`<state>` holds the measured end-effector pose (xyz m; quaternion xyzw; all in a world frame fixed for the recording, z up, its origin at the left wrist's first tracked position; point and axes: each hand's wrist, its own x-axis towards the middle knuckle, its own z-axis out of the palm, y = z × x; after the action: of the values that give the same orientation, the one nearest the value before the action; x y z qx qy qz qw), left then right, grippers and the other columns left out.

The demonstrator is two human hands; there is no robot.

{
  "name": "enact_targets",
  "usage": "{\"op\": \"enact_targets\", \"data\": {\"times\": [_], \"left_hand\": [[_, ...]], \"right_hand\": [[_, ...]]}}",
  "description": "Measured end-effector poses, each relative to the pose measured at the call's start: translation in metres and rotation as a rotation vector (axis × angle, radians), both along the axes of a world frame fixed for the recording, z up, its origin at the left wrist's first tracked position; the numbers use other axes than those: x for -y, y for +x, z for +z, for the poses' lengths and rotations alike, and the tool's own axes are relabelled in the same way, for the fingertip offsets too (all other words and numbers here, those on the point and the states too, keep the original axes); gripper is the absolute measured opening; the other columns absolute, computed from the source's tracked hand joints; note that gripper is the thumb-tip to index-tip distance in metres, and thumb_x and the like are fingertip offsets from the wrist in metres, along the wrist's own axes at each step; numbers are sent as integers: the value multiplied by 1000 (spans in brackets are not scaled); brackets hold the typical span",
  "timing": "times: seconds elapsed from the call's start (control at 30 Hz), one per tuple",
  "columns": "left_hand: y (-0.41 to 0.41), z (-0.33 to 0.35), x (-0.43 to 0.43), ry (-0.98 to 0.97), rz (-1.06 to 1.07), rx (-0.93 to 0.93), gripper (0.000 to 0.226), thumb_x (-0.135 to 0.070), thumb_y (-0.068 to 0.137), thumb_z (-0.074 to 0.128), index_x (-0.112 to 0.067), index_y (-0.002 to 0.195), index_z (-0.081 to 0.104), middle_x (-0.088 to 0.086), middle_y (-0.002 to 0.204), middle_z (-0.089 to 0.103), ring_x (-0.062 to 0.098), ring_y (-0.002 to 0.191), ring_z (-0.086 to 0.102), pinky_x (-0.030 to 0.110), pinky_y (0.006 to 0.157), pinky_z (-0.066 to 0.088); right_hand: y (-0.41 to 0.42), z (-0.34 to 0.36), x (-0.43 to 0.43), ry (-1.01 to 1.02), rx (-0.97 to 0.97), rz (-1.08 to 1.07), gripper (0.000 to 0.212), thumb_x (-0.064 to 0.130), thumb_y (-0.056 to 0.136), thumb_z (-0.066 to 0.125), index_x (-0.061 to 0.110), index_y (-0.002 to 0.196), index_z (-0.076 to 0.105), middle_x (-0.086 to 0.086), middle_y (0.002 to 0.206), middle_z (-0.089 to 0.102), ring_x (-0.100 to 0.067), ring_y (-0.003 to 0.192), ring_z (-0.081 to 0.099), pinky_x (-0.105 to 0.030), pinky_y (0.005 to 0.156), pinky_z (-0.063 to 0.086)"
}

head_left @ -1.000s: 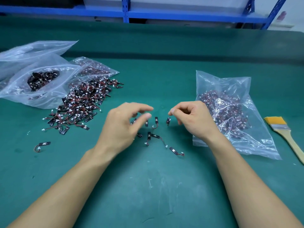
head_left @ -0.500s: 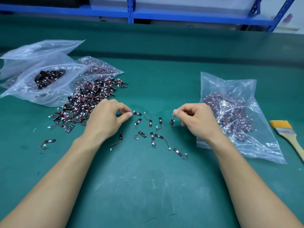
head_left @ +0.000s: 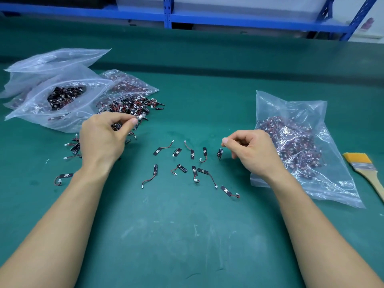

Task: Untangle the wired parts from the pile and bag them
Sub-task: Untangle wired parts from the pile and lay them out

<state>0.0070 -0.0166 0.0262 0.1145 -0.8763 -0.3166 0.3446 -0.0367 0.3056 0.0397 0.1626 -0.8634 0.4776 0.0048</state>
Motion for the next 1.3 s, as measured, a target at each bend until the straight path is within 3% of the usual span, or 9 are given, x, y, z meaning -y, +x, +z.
{"op": "enact_targets", "data": {"times": [0.17,0.3,0.4,0.53,0.73,0.93,1.07,1.2,1.3], "left_hand": [[5,1,9,-45,121,20,20,-44,85,72,-29,97,79,2,83,74,19,69,55,29,66,38],[7,2,13,-98,205,88,22,-45,82,75,-30,98,78,0,82,74,26,81,61,34,69,45],[7,3,12,-128,158,122,25,-44,80,78,-29,101,77,-8,85,73,27,89,61,37,73,48],[7,3,6,-196,-19,99,20,-33,82,79,-26,100,76,-8,87,71,25,90,54,32,77,38],[13,5,-10,-247,-302,125,9,-22,80,82,-23,85,76,-12,78,68,19,78,49,30,74,38],[26,13,-13,-193,-628,376,14,-47,71,79,-33,73,77,-16,69,67,8,74,60,31,72,47],[26,10,-16,-174,-624,489,11,-39,69,88,-35,70,78,-19,69,67,6,72,64,32,70,50],[27,11,-9,-134,-649,569,12,-34,69,89,-37,73,78,-20,71,69,4,71,66,30,72,52],[30,14,-7,-127,-659,580,12,-34,71,89,-38,73,78,-19,72,70,6,70,66,30,70,52]], "right_hand": [[2,11,-13,66,58,146,20,22,89,73,21,69,73,1,55,67,-3,44,43,-12,48,34],[8,19,-21,247,216,367,11,20,77,84,17,72,75,2,58,70,-2,47,52,-11,52,39],[11,21,-20,464,297,418,25,29,64,93,17,73,72,8,63,73,0,53,60,-12,54,42],[14,21,-14,609,329,434,33,35,60,95,19,74,70,14,64,73,-2,60,65,-24,64,50],[9,18,-19,599,342,426,23,29,71,89,17,74,70,12,65,73,-1,61,65,-24,68,51],[3,4,-13,397,166,314,15,30,76,87,24,73,74,13,61,70,4,49,53,-10,51,39],[2,-5,-3,427,66,288,16,37,79,84,25,80,74,16,62,69,0,53,54,-20,57,43],[3,-4,-6,420,-5,239,18,45,82,78,28,77,74,19,59,69,0,53,56,-14,52,38],[3,-3,-9,388,-67,185,16,43,82,77,30,74,74,19,58,67,-4,51,55,-21,54,43]]}}
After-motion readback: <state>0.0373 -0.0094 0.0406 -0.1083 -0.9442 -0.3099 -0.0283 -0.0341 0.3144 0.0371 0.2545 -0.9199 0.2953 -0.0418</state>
